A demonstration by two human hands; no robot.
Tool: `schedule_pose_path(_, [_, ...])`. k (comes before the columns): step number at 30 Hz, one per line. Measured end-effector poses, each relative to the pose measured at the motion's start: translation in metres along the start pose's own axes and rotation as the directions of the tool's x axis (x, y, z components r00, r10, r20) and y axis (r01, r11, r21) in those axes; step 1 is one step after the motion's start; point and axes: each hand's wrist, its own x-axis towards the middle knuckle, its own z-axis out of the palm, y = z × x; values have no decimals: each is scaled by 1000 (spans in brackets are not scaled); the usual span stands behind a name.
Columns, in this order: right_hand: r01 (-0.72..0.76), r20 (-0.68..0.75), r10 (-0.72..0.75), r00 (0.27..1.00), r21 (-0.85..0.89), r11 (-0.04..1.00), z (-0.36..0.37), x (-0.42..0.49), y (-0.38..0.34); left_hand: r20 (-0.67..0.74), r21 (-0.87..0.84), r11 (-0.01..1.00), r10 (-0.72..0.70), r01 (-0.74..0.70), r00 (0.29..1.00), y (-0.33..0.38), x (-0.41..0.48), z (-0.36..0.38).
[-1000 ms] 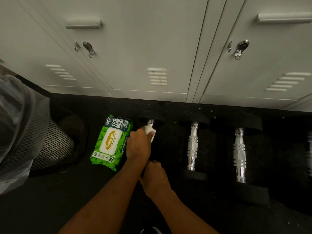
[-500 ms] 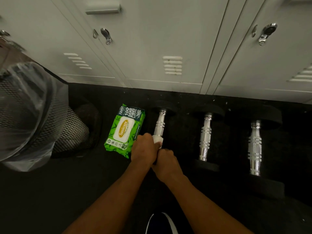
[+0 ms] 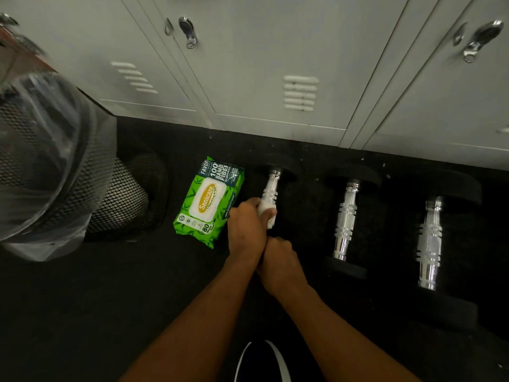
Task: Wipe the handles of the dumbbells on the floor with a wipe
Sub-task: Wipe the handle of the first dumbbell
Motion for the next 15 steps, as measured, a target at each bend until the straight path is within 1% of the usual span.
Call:
schedule_pose_path(8, [-5, 6, 5, 1000, -7, 1000, 0, 0, -2, -41, -20, 1000, 14, -15, 999, 20, 23, 4])
schedule_pose_path(10, [-26, 0, 26, 1000, 18, 1000, 1, 0, -2, -43, -30, 999, 13, -14, 999, 27, 31, 6])
schedule_pose_path(12, [-50, 8, 49, 999, 29, 998, 3, 0, -2, -53, -31, 1000, 1, -2, 999, 33, 41, 8])
schedule_pose_path(15, [-20, 14, 21, 1000, -18, 1000, 4, 0, -2, -70, -69, 997, -40, 36, 997, 42, 50, 7])
